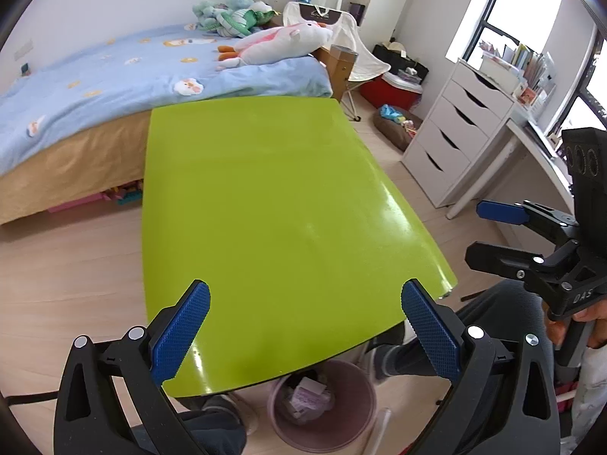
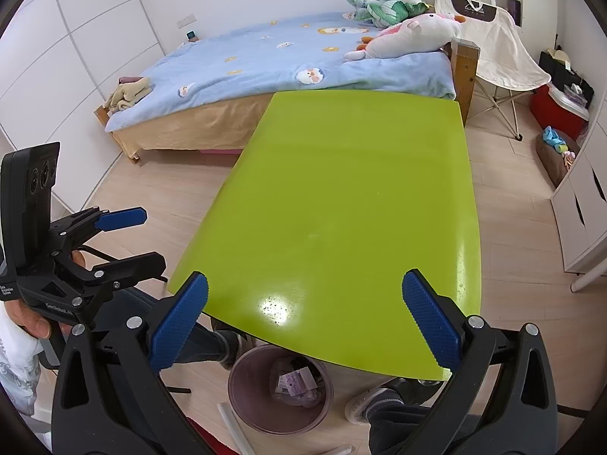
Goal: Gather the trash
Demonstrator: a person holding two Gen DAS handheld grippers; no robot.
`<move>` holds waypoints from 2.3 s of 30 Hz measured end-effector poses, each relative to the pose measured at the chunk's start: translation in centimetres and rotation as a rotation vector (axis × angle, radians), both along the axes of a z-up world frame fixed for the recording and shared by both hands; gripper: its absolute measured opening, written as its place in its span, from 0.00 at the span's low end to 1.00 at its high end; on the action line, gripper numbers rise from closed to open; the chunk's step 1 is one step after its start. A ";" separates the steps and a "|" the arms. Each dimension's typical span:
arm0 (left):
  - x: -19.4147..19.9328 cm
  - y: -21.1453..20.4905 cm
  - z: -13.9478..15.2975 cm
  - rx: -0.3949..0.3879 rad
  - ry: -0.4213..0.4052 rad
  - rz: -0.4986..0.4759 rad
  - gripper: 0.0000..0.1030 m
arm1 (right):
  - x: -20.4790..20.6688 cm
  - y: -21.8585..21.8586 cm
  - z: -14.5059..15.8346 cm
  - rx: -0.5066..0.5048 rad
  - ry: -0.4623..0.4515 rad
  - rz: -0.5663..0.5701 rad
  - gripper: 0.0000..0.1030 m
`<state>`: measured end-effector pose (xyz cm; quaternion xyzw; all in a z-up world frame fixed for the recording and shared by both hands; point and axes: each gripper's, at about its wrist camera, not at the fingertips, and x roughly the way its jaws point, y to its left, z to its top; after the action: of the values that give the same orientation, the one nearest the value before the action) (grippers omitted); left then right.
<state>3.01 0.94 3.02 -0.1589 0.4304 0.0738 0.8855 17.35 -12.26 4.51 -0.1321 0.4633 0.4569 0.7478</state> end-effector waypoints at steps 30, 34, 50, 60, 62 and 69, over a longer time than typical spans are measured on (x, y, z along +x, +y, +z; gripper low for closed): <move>0.3 0.2 -0.1 -0.012 0.008 0.011 0.94 | 0.7 0.2 -0.5 -0.010 0.010 -0.005 0.97; 0.4 0.2 0.0 -0.013 0.008 0.012 0.94 | 0.6 0.1 -0.5 -0.010 0.010 -0.005 0.97; 0.4 0.2 0.0 -0.012 0.009 0.012 0.94 | 0.6 0.1 -0.6 -0.011 0.010 -0.005 0.97; 0.4 0.1 0.0 -0.013 0.008 0.012 0.94 | 0.7 0.1 -0.6 -0.011 0.010 -0.005 0.97; 0.4 0.2 -0.1 -0.012 0.008 0.012 0.94 | 0.7 0.1 -0.6 -0.012 0.011 -0.005 0.97; 0.4 0.1 0.0 -0.012 0.008 0.012 0.94 | 0.7 0.1 -0.6 -0.013 0.011 -0.004 0.97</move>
<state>3.40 1.08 2.98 -0.1667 0.4335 0.0772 0.8823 18.03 -12.21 3.91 -0.1332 0.4707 0.4530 0.7453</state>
